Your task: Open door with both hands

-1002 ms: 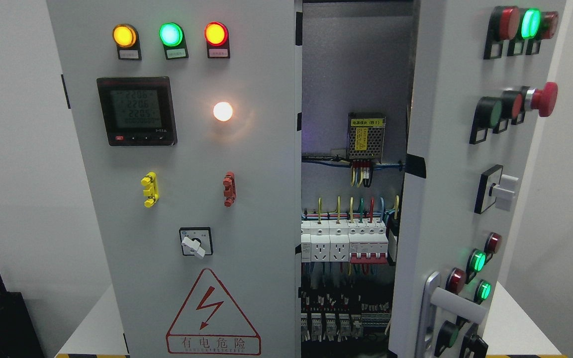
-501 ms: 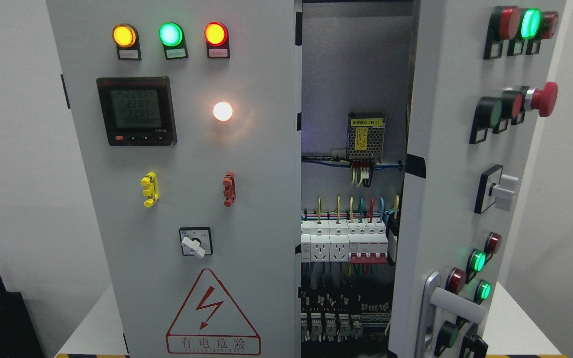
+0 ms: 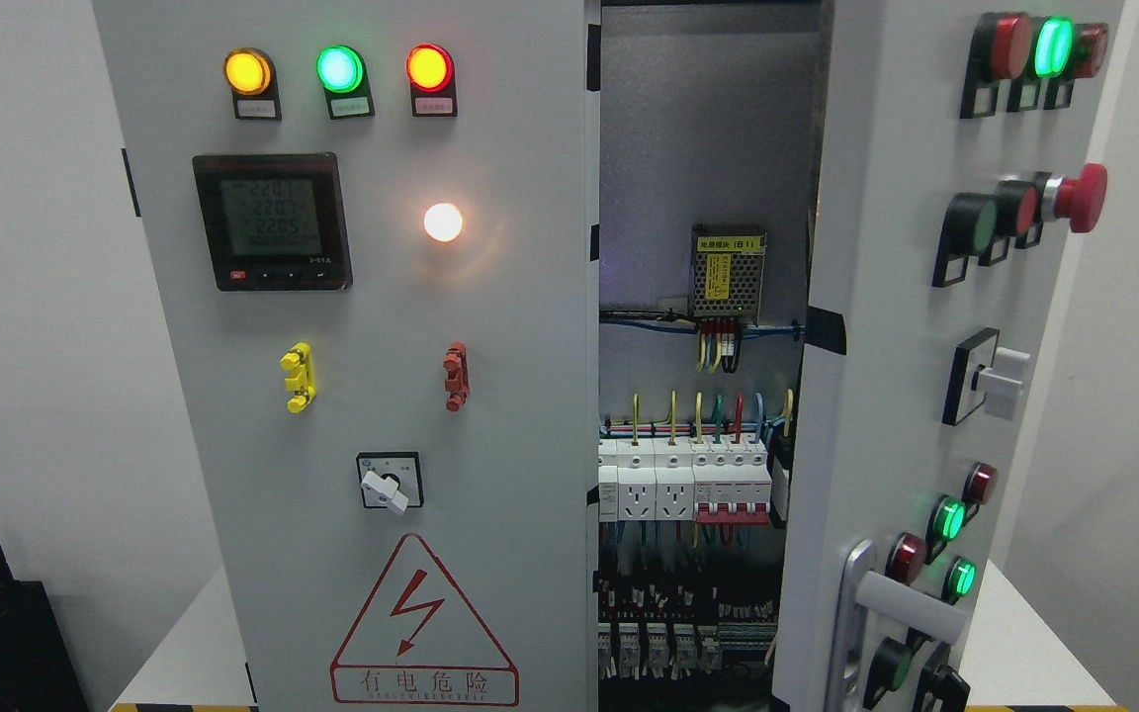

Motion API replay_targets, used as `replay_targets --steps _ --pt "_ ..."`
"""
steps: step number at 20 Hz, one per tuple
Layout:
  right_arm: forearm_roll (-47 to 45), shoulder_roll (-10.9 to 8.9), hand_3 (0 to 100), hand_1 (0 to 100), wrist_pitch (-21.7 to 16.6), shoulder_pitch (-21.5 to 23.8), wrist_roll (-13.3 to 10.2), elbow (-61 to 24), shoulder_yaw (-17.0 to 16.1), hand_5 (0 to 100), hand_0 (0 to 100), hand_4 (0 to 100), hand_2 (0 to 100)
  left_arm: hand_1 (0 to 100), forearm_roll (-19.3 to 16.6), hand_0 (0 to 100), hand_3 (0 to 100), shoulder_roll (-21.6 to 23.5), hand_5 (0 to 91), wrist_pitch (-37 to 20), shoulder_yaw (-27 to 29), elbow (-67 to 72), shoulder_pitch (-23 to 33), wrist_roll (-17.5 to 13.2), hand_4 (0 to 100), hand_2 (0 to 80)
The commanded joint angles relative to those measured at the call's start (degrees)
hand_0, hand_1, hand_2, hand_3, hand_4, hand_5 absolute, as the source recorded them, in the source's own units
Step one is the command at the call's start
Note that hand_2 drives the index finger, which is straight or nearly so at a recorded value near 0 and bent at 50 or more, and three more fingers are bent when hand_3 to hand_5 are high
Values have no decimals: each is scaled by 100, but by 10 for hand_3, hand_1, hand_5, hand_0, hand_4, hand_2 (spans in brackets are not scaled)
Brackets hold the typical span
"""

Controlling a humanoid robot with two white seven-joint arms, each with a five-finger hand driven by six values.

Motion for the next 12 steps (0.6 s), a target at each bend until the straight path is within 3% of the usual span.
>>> replay_targets --steps 1,3,5,8,12 --pt "0 -5 0 0 -2 0 -3 0 0 0 0 0 0 0 2560 0 0 3151 0 -472 471 -4700 680 -22 29 0" --pt "0 3 0 0 -2 0 -3 0 0 0 0 0 0 0 3308 0 0 3679 0 -597 683 -4700 164 -144 29 0" --pt "0 -5 0 0 -2 0 -3 0 0 0 0 0 0 0 3976 0 0 4180 0 -597 701 -4709 -259 -564 29 0" --pt "0 3 0 0 -2 0 -3 0 0 0 0 0 0 0 4602 0 0 4858 0 -597 745 -4718 -742 -1101 29 0" --pt "0 3 0 0 -2 0 -3 0 0 0 0 0 0 0 5805 0 0 5701 0 -553 833 -4692 -1455 -1848 29 0"
